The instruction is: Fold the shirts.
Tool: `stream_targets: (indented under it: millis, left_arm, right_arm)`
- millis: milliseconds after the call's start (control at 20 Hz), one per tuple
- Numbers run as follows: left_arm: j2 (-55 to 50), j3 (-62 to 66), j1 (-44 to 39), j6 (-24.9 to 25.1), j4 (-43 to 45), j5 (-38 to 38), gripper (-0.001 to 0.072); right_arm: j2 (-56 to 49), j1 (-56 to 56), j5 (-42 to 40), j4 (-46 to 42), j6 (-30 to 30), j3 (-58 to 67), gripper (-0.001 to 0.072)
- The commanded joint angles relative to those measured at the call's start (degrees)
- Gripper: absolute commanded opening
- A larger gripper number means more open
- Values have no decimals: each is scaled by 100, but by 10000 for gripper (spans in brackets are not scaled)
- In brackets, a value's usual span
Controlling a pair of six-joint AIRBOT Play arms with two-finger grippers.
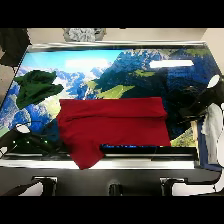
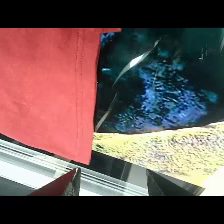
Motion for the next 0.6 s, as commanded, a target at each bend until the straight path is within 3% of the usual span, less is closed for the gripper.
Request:
stream_targets:
  millis: [0, 100, 150, 250, 350, 400, 500, 550]
  left_arm:
    - [90, -315, -4, 114, -321, 514, 458]
    - [83, -315, -76, -37, -323, 761, 432]
    - [81, -315, -138, -33, -321, 859, 364]
    - [81, -313, -227, -72, -323, 1056, 330]
    - [81, -313, -291, -72, -323, 1126, 97]
    - [83, -310, -295, -22, -323, 1113, 38]
    - [83, -310, -289, 284, -321, 951, 28]
    - [83, -310, -289, 356, -321, 894, 28]
  right_arm:
    - [20, -4, -20, 9, 2, -50, 506]
    - [103, -4, -52, -11, -2, -264, 511]
    - [197, -7, -138, -83, -4, -457, 546]
    - [402, -11, -319, -162, -11, -901, 554]
    - [597, -11, -485, -9, -79, -1384, 554]
    - [678, -11, -535, 96, -168, -1622, 576]
    - [798, -11, -579, 177, -378, -2151, 675]
    - [802, -11, -625, 164, -424, -2382, 673]
